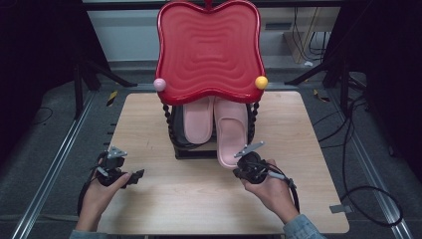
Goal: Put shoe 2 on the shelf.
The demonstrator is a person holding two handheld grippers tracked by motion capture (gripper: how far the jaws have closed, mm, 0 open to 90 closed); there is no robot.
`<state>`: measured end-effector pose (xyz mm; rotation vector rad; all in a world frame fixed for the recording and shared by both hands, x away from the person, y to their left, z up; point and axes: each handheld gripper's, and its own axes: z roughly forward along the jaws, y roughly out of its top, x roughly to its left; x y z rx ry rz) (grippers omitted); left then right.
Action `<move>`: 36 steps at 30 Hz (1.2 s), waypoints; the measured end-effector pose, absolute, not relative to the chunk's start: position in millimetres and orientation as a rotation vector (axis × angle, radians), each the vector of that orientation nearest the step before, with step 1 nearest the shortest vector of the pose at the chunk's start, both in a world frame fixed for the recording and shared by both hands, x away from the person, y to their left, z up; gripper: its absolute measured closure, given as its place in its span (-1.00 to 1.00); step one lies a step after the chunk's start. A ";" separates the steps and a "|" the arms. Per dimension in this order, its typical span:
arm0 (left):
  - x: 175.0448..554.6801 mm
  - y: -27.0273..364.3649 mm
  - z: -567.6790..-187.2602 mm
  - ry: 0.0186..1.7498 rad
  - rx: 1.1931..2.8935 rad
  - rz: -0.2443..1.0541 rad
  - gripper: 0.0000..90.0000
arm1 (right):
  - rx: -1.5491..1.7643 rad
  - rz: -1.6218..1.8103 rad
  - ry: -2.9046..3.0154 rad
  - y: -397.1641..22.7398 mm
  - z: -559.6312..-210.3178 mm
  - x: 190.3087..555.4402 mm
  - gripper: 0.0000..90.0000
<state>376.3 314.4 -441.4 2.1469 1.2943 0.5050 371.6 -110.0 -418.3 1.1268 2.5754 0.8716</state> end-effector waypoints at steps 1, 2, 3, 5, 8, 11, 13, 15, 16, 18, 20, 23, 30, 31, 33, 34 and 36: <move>376.5 315.1 -441.7 1.294 2.145 0.506 -0.74 | 1.129 0.871 2.572 -110.1 -418.3 372.2 1.00; 376.5 315.8 -442.0 1.297 2.143 0.505 -0.74 | 1.131 0.873 2.570 -110.1 -417.9 372.8 1.00; 376.6 316.4 -442.1 1.301 2.143 0.504 -0.74 | 1.131 0.871 2.568 -110.2 -417.2 373.9 1.00; 376.8 317.5 -442.3 1.303 2.141 0.505 -0.74 | 1.132 0.878 2.563 -110.0 -415.0 377.8 1.00; 376.7 318.2 -441.9 1.305 2.138 0.505 -0.74 | 1.139 0.883 2.555 -108.6 -410.9 387.4 1.00; 376.9 319.2 -442.0 1.307 2.133 0.506 -0.74 | 1.159 0.902 2.540 -106.7 -405.3 398.4 1.00; 377.2 319.1 -442.5 1.306 2.136 0.504 -0.74 | 1.168 0.904 2.527 -105.5 -401.9 405.8 1.00; 377.0 318.1 -442.8 1.305 2.140 0.502 -0.74 | 1.175 0.910 2.516 -103.0 -399.5 413.1 1.00; 376.9 317.5 -442.6 1.303 2.142 0.501 -0.74 | 1.180 0.922 2.512 -101.6 -398.8 415.0 1.00; 376.6 316.2 -442.0 1.299 2.142 0.504 -0.74 | 1.176 0.923 2.508 -99.7 -398.0 419.9 1.00; 376.4 315.2 -441.6 1.293 2.142 0.503 -0.74 | 1.185 0.926 2.502 -97.7 -398.1 422.3 1.00; 376.2 314.8 -441.0 1.291 2.143 0.503 -0.74 | 1.182 0.926 2.501 -96.9 -400.2 421.8 1.00; 375.5 318.2 -439.1 1.299 2.128 0.508 -0.74 | 1.175 0.968 2.490 -100.8 -393.8 414.5 1.00; 375.3 318.7 -438.7 1.301 2.129 0.507 -0.74 | 1.172 0.963 2.484 -101.3 -393.6 415.5 1.00; 375.2 319.5 -438.3 1.300 2.130 0.510 -0.74 | 1.188 0.973 2.488 -101.1 -392.9 417.7 1.00; 375.3 320.1 -438.2 1.300 2.130 0.510 -0.74 | 1.181 0.967 2.488 -101.2 -392.6 418.9 1.00; 375.5 320.8 -438.5 1.304 2.123 0.511 -0.74 | 1.194 0.980 2.483 -100.7 -391.9 421.4 1.00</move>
